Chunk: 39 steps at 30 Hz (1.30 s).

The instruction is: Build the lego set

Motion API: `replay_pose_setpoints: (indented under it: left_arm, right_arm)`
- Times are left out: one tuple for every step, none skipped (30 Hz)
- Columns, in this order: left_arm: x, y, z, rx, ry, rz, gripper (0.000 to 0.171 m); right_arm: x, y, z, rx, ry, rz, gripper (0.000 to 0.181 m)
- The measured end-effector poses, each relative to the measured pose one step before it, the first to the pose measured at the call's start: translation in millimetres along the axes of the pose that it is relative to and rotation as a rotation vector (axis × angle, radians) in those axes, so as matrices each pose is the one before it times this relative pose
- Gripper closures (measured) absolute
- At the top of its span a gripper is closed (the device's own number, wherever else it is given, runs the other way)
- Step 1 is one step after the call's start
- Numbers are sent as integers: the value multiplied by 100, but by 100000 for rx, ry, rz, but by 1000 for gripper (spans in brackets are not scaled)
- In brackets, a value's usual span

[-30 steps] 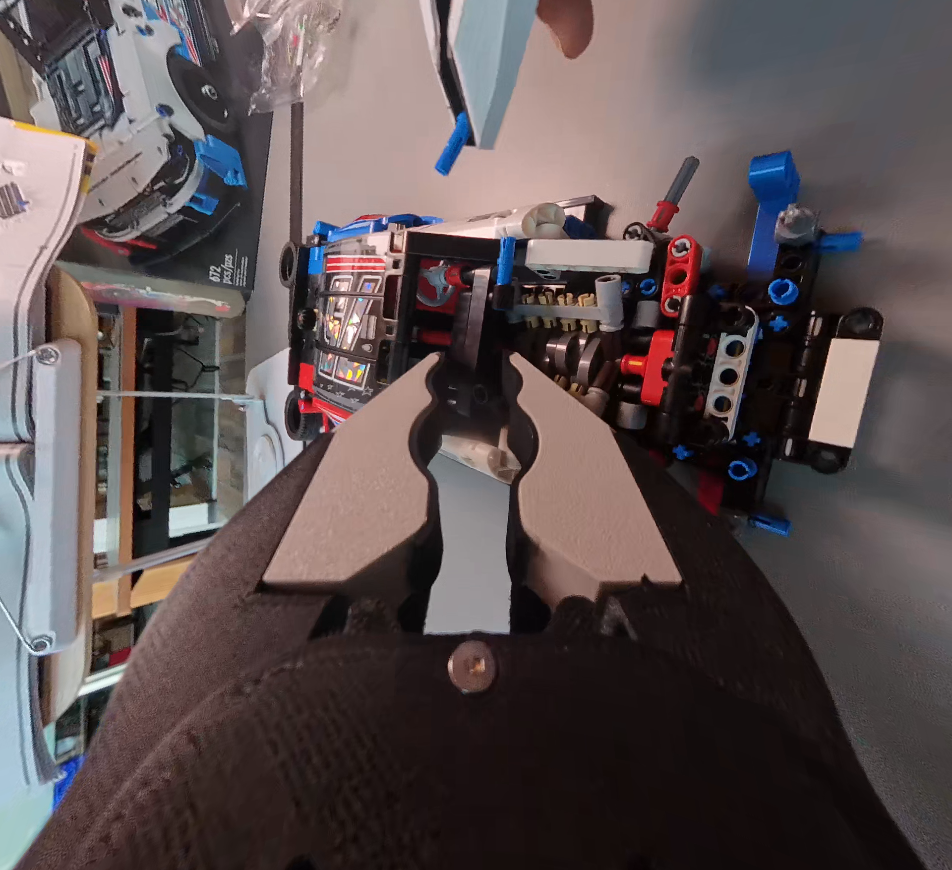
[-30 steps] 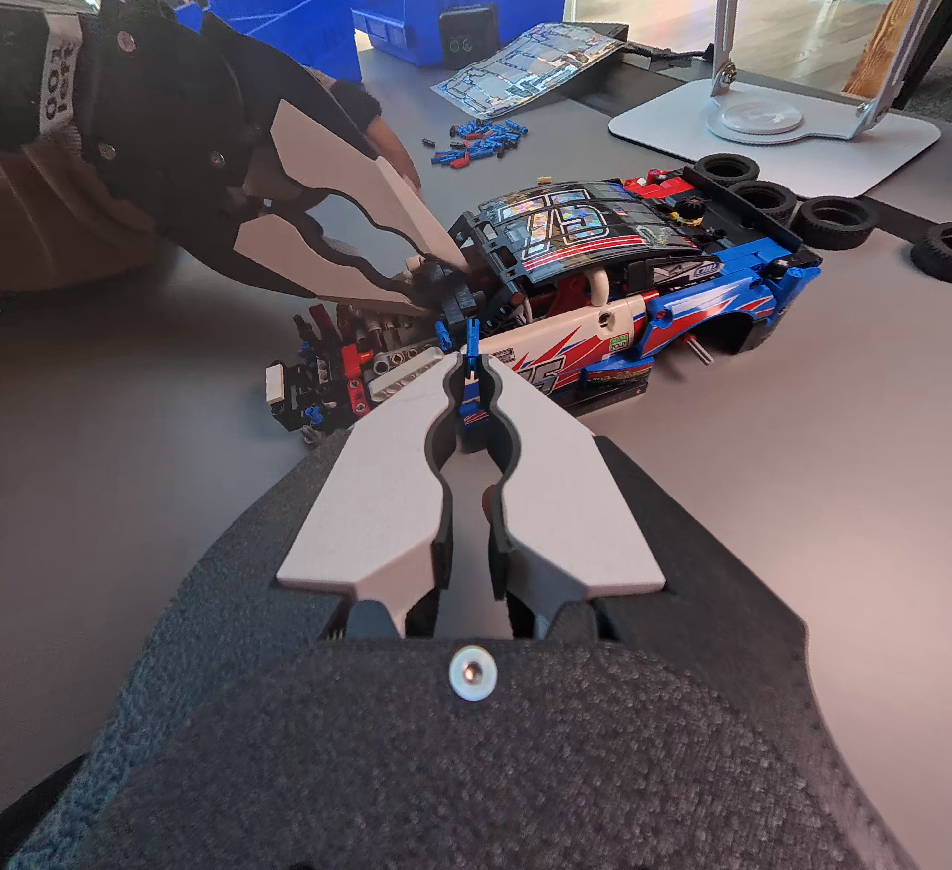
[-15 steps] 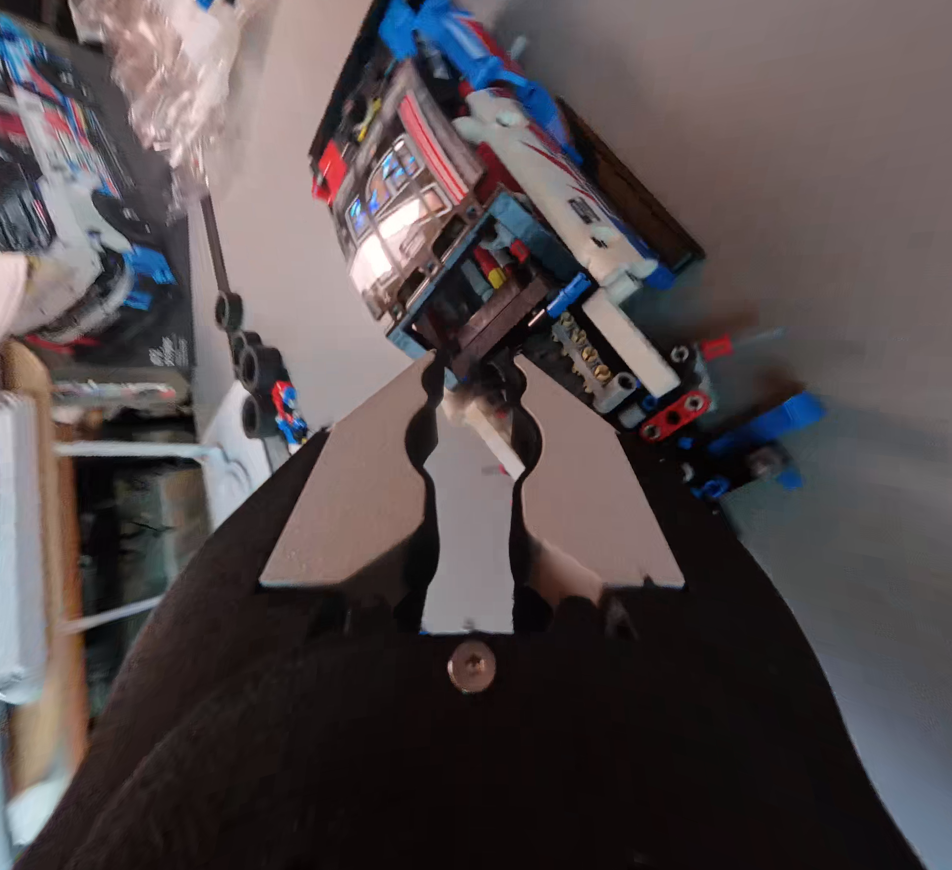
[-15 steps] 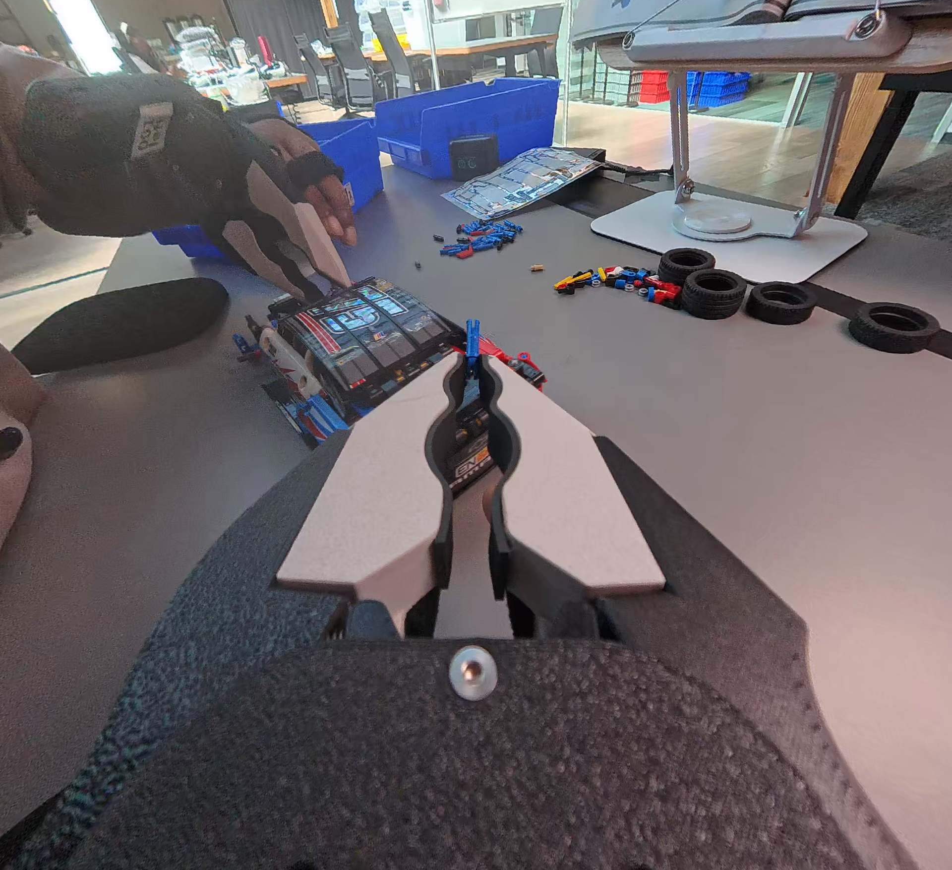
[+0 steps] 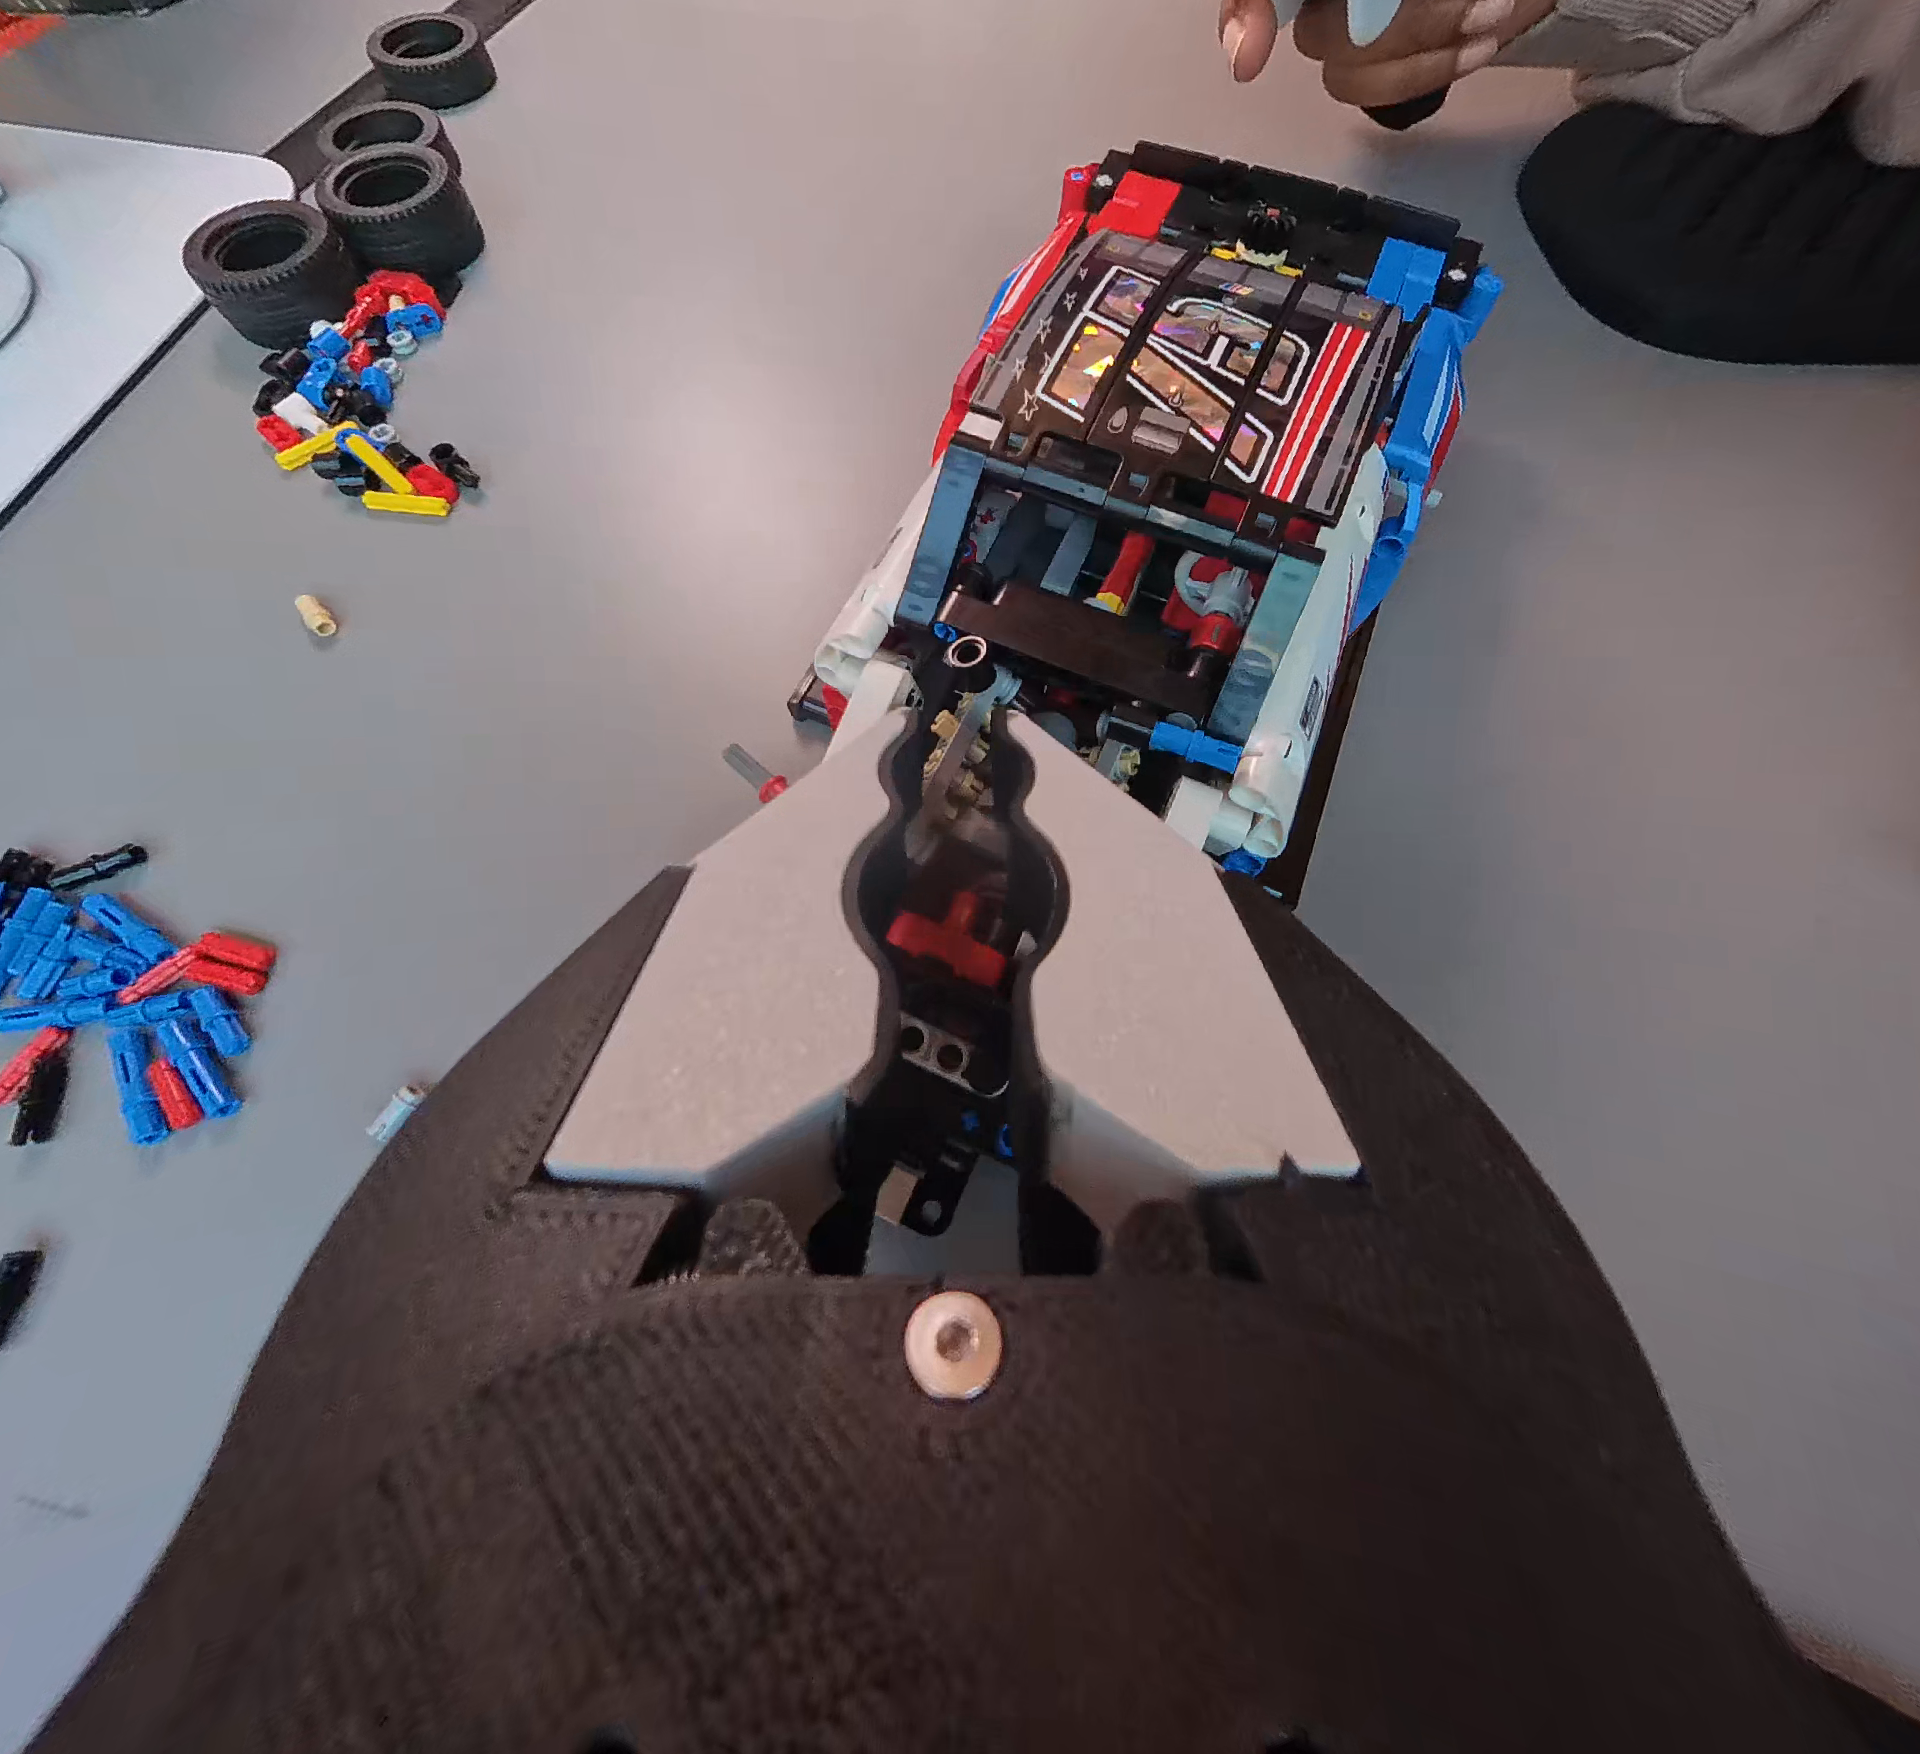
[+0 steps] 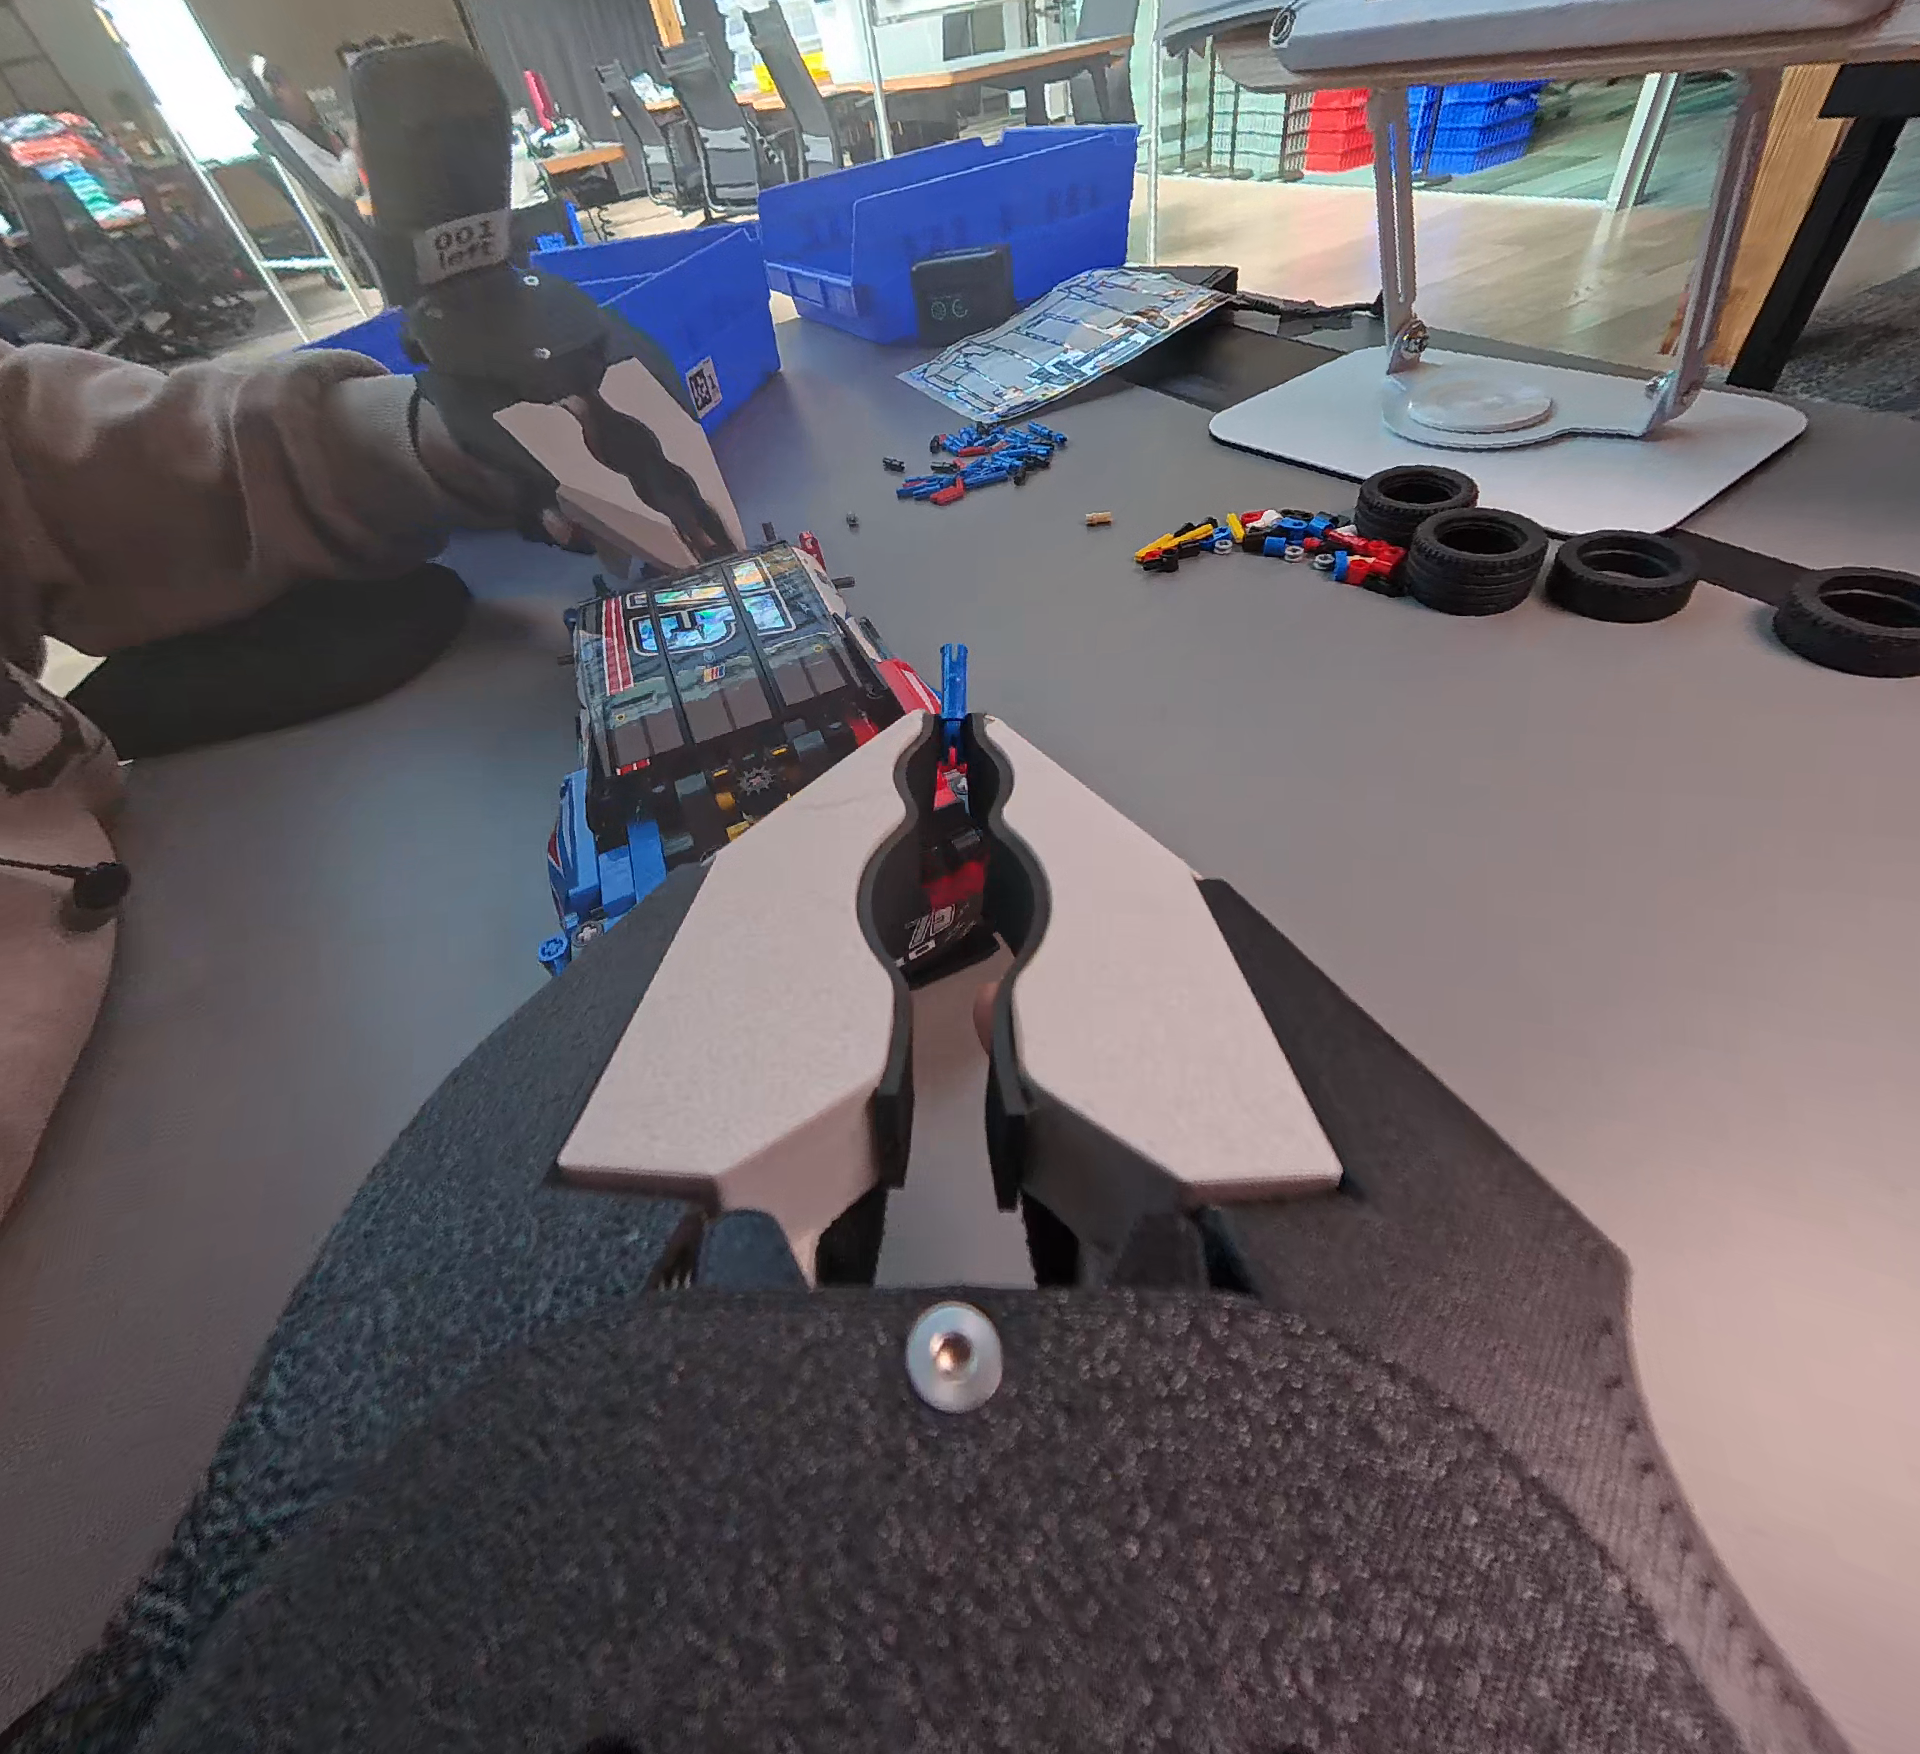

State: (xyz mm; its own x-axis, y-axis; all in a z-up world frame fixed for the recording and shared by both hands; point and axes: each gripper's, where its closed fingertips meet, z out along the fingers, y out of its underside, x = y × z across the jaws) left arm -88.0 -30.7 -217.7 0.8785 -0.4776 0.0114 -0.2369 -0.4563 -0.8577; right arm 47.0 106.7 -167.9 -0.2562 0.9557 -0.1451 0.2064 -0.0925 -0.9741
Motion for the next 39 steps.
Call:
replay_pose_setpoints:
  left_arm:
    - [-48, -209, 10, 474, 1175, -616, 161]
    - [4, -189, -3, 9, 1169, 606, 161]
    - [-129, -135, 22, -791, 108, 1688, 159]
    - [-90, -14, 39, -1810, 309, 2512, 158]
    - [161, 48, 83, -2580, 2073, 2496, 158]
    - [109, 3, 99, -2462, 1796, 1961, 158]
    - [108, -10, 133, -2292, 2079, 1713, 159]
    - [105, -29, 152, -2078, 2306, 1355, 160]
    - [2, -114, 171, -1500, 1635, 1114, 162]
    - [3, -174, 156, -1047, 1711, 983, 164]
    - [13, -53, 108, -1643, 1993, 470, 164]
    - [-4, -39, 88, -1424, 1950, -510, 164]
    - [-1, -27, 56, -1055, 1939, -1269, 164]
    - [1, -61, 72, -374, 1263, -1111, 164]
    - [5, -68, 85, 403, 112, -129, 164]
    - [31, -91, 97, 1033, -696, 646, 164]
    - [70, -73, 69, 1287, -974, 798, 165]
    - [62, -54, 75, 1566, -1464, 694, 165]
    - [56, -69, 60, 1926, -2079, 929, 165]
    - [46, -56, 52, 2017, -2860, 1842, 165]
    - [57, -31, 22, 1791, -3298, 2887, 165]
    - [66, -25, 14, 1318, -3499, 3502, 166]
    - [65, -19, 6, 794, -3042, 2711, 166]
    - [88, -46, 3, 615, -2016, 1686, 166]
    - [108, -59, 11, 677, -1054, 649, 166]
    - [78, -50, -5, 583, -55, -594, 166]
    - [46, -7, -39, 336, 791, -1188, 166]
    - [22, -17, -98, 578, 1183, -1817, 166]
    - [-172, -218, -261, 2104, 384, -2784, 163]
    - [-315, -532, -466, 3998, -496, -3542, 162]
    - [-42, -780, -617, 4890, 1381, -3747, 160]
    - [321, -954, -610, 5084, 3183, -4659, 159]
    - [529, -1032, -453, 5074, 3674, -5526, 157]
    - [655, -911, -234, 4626, 3593, -5733, 157]
    - [652, -599, -8, 3226, 3279, -5470, 155]
    - [643, -319, 118, 2162, 3153, -4196, 153]
    - [586, -158, 121, 1733, 2950, -3023, 153]
    - [438, -84, 101, 1635, 2308, -2683, 154]
    - [398, -11, 69, 1333, 2521, -2292, 156]
  right_arm:
    - [-133, 18, 67, -450, -75, -582, 180]
    - [-127, 32, 87, -599, -20, -578, 180]
    - [-168, 11, 108, -706, -195, -558, 180]
    - [-272, -81, 142, -517, -445, -883, 180]
    - [-361, -212, 156, -186, -672, -1045, 180]
    - [-425, -299, 180, -7, -898, -1143, 179]
    - [-423, -317, 218, -16, -874, -1348, 179]
    - [-349, -283, 231, -41, -581, -1362, 180]
    - [-301, -209, 241, -152, -545, -1047, 180]
    - [-273, -141, 213, -232, -710, -637, 180]
    - [-221, -76, 190, -188, -669, -340, 180]
    - [-172, -5, 155, -232, -538, -162, 179]
    - [-128, 72, 129, -423, -391, 41, 179]
    - [-78, 115, 99, -491, -182, 226, 180]
    - [-86, 86, 90, -326, -150, 294, 179]
    - [-138, 22, 86, -204, -368, 245, 180]
    - [-165, -28, 81, -282, -556, 118, 180]
    - [-128, -104, 104, -281, -236, -90, 179]
    - [-78, -115, 106, -617, -9, -205, 179]
    - [-75, -117, 128, -1254, -128, -229, 179]
    - [-133, -95, 167, -2064, -772, -379, 179]
    - [-189, -76, 203, -2896, -1151, -553, 179]
    - [-192, -90, 250, -3557, -1078, -774, 179]
    - [-341, -106, 319, -3785, -1957, -1417, 179]
    - [-345, -179, 405, -3562, -1725, -1732, 179]
    - [-288, -229, 475, -3278, -1235, -1944, 179]
    - [-381, -360, 521, -2231, -1764, -2175, 179]
    - [-417, -492, 532, -1051, -1977, -2022, 179]
    - [-305, -489, 543, -724, -1322, -1608, 179]
    - [-256, -435, 530, -830, -960, -1540, 179]
    - [-270, -375, 521, -816, -769, -1777, 179]
    - [-246, -309, 512, -1086, -539, -1866, 179]
    - [-227, -255, 523, -1293, -125, -2117, 179]
    - [-236, -214, 547, -1417, 134, -2931, 179]
    - [-268, -289, 552, -920, 119, -3511, 180]
    - [-323, -368, 527, -486, -150, -3345, 179]
    - [-352, -368, 521, -370, -709, -2574, 179]
    - [-262, -367, 477, -392, -475, -1630, 180]
    - [-245, -306, 421, -516, -629, -1351, 180]
